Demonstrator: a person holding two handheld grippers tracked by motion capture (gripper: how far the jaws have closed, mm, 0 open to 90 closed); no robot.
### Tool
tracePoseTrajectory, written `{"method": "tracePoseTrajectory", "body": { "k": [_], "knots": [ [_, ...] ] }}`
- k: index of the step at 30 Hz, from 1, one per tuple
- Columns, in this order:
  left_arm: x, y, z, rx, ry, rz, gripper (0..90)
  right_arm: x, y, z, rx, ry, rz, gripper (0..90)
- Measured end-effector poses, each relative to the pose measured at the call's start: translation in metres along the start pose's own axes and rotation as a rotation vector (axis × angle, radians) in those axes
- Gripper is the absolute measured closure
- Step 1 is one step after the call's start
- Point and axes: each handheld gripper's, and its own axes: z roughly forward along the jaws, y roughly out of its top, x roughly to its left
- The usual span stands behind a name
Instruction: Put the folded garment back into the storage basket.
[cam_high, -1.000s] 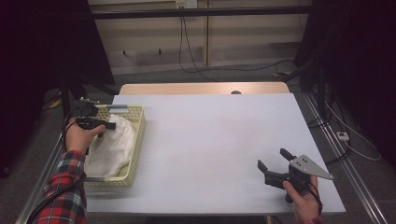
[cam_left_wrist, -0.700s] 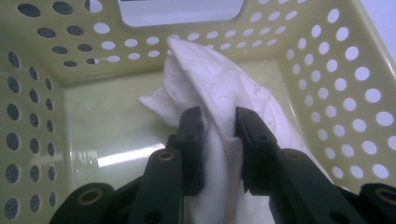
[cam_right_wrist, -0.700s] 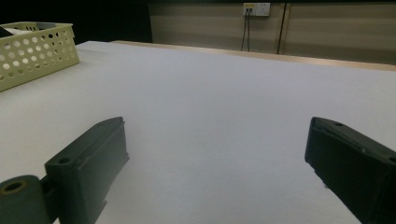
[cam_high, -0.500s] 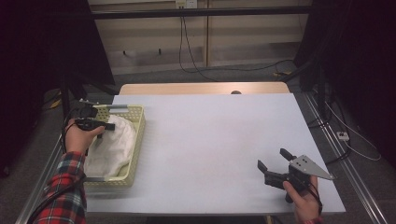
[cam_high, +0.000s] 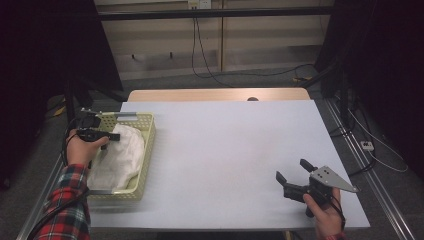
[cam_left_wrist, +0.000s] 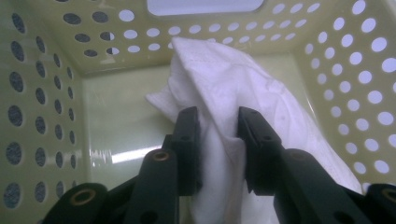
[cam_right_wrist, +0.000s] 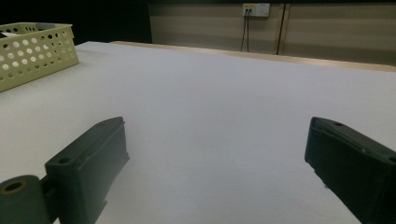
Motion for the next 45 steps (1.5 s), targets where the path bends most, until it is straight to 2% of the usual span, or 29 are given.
{"method": "tracePoseTrajectory", "body": {
  "k": [7,12,20,22,28,34,42,45],
  "knots": [
    [-0.001,0.001,-0.003,0.002,0.017,0.007,64.9,0.001,0.0,0.0,-0.001,0.003,-0.006,5.7],
    [0.0,0.002,-0.006,0.0,0.032,0.03,60.7,0.001,0.0,0.0,-0.002,0.004,-0.003,5.7],
    [-0.002,0.003,-0.009,0.004,0.031,0.039,53.1,0.001,0.0,0.0,-0.002,0.007,-0.001,5.7],
    [-0.002,0.005,-0.012,-0.008,0.038,0.037,51.5,0.001,0.0,0.0,-0.002,0.009,-0.005,5.7],
    [-0.005,0.009,-0.019,-0.019,0.037,0.054,50.1,0.001,0.0,0.0,-0.002,0.007,0.002,5.7],
    [-0.009,0.011,-0.021,-0.019,0.013,0.068,48.0,0.001,0.0,0.0,-0.001,0.009,-0.003,5.7],
    [-0.016,0.011,-0.018,-0.025,-0.026,0.058,43.3,0.001,0.0,0.001,0.002,0.008,-0.006,5.7],
    [-0.019,0.012,-0.017,-0.012,-0.042,0.074,41.3,0.001,0.0,0.0,-0.001,0.006,0.0,5.7]
  ]
}}
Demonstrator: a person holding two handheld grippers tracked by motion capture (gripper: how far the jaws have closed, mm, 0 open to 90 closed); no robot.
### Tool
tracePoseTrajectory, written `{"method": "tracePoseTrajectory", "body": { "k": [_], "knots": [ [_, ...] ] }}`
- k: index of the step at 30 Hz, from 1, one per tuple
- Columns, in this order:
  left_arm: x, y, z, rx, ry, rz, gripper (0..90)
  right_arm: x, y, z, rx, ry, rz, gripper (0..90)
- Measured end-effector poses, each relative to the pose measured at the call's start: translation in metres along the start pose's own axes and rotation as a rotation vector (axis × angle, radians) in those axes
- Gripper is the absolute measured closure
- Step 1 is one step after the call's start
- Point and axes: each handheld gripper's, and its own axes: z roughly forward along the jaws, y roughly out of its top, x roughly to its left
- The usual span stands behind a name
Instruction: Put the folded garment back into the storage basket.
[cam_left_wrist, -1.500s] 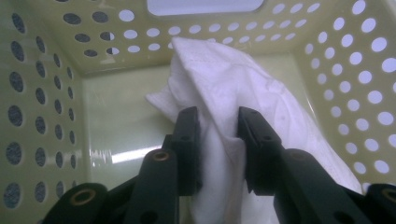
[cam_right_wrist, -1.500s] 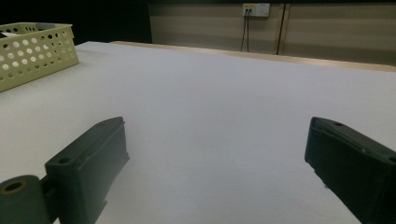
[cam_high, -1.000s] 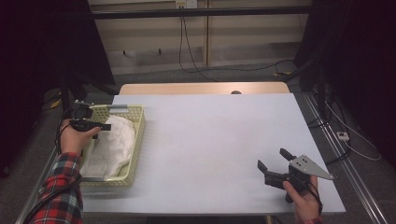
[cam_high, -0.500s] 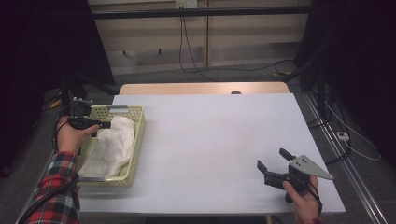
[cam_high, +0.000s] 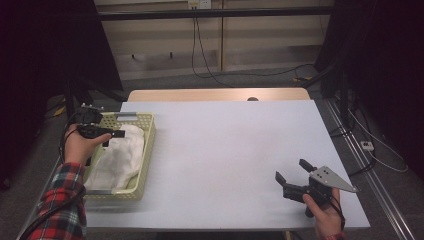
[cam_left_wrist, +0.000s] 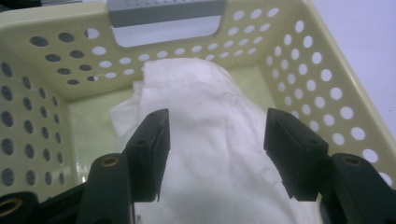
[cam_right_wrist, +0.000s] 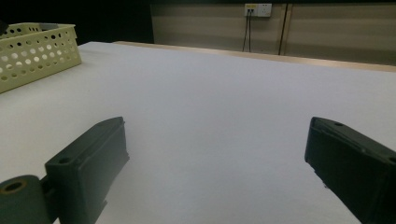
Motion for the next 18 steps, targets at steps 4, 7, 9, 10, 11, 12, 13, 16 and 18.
{"method": "tracePoseTrajectory", "body": {
  "k": [4,7,9,10,11,12,13,16,18],
  "knots": [
    [-0.005,0.001,0.001,-0.005,-0.021,0.002,39.5,-0.001,0.0,0.0,-0.001,0.0,-0.002,5.7],
    [-0.009,0.003,0.002,-0.008,-0.031,0.007,37.4,-0.001,0.0,0.0,-0.001,0.002,-0.001,5.7],
    [-0.011,0.005,0.002,0.005,-0.042,0.019,36.4,-0.001,-0.001,0.0,0.003,0.002,-0.003,5.7],
    [-0.012,0.005,0.004,0.0,-0.044,0.015,36.0,-0.001,-0.001,-0.001,0.004,0.001,-0.001,5.7],
    [-0.013,0.005,0.004,0.01,-0.044,0.029,35.8,-0.001,-0.001,-0.001,0.007,0.001,0.0,5.7],
    [-0.014,0.006,0.005,0.008,-0.049,0.025,35.6,-0.001,-0.001,-0.002,0.004,0.0,0.001,5.7],
    [-0.015,0.006,0.006,0.007,-0.053,0.019,35.2,-0.002,-0.001,-0.002,0.004,-0.001,-0.001,5.7],
    [-0.018,0.006,0.008,0.017,-0.078,0.03,34.4,-0.003,-0.001,-0.003,0.002,-0.007,0.005,5.8],
    [-0.022,0.007,0.009,0.013,-0.091,0.033,33.3,-0.004,0.0,-0.003,-0.003,-0.012,0.006,5.7]
  ]
}}
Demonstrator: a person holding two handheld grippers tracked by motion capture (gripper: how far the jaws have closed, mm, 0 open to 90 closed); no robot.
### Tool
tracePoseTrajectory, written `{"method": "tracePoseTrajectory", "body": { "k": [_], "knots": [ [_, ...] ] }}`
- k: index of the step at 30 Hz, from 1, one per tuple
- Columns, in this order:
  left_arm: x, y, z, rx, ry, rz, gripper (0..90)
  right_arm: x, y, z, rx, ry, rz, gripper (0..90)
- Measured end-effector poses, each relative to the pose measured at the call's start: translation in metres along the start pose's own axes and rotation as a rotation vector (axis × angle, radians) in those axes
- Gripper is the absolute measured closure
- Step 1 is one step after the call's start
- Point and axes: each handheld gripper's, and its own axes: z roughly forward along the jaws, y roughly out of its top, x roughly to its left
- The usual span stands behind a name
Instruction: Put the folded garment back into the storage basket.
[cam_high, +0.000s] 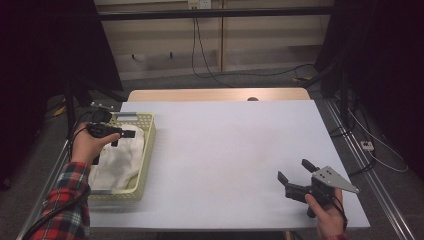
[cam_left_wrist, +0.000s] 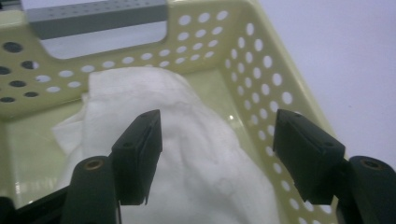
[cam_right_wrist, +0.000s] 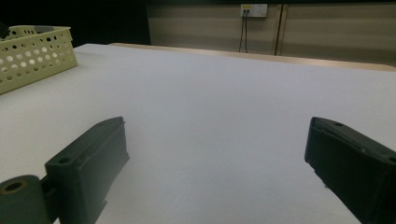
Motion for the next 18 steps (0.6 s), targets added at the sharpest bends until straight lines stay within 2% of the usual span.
{"method": "tracePoseTrajectory", "body": {
  "k": [4,11,18],
  "knots": [
    [-0.008,0.003,0.0,0.009,-0.029,0.029,31.9,-0.001,0.0,0.0,0.0,-0.001,0.001,5.8],
    [-0.023,0.009,-0.003,-0.009,-0.061,0.054,30.5,0.0,0.0,0.001,0.003,0.005,-0.004,5.7],
    [-0.037,0.015,-0.008,-0.017,-0.08,0.095,29.6,0.001,0.0,0.001,0.001,0.006,-0.002,5.8]
  ]
}}
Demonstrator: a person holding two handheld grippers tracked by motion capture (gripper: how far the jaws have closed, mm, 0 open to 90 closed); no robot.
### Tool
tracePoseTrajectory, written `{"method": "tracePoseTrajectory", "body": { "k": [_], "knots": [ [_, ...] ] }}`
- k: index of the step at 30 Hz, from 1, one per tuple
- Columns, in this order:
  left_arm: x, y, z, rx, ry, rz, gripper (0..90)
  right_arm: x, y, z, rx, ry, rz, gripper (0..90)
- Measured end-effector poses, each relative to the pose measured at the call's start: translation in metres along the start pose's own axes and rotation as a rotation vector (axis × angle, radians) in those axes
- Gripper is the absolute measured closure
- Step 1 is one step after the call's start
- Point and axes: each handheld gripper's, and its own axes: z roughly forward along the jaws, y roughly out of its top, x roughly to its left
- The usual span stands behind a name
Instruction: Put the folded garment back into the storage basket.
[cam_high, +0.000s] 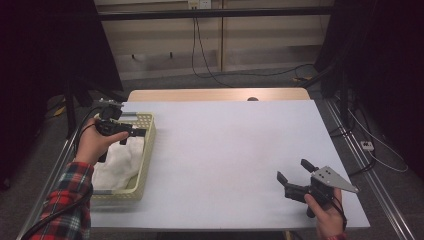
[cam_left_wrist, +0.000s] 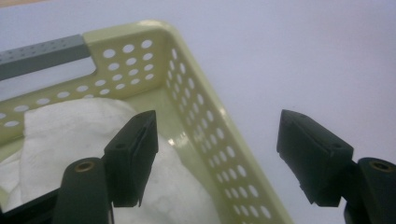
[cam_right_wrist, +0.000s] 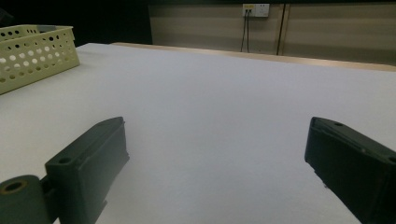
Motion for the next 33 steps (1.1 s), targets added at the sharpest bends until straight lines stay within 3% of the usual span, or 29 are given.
{"method": "tracePoseTrajectory", "body": {
  "k": [17,33],
  "knots": [
    [-0.033,0.006,0.005,-0.012,-0.095,0.072,28.3,0.001,0.0,0.0,0.002,0.001,-0.002,5.8],
    [-0.071,0.004,0.02,0.015,-0.174,0.161,26.3,0.001,0.0,0.0,0.004,0.003,-0.003,5.8]
  ]
}}
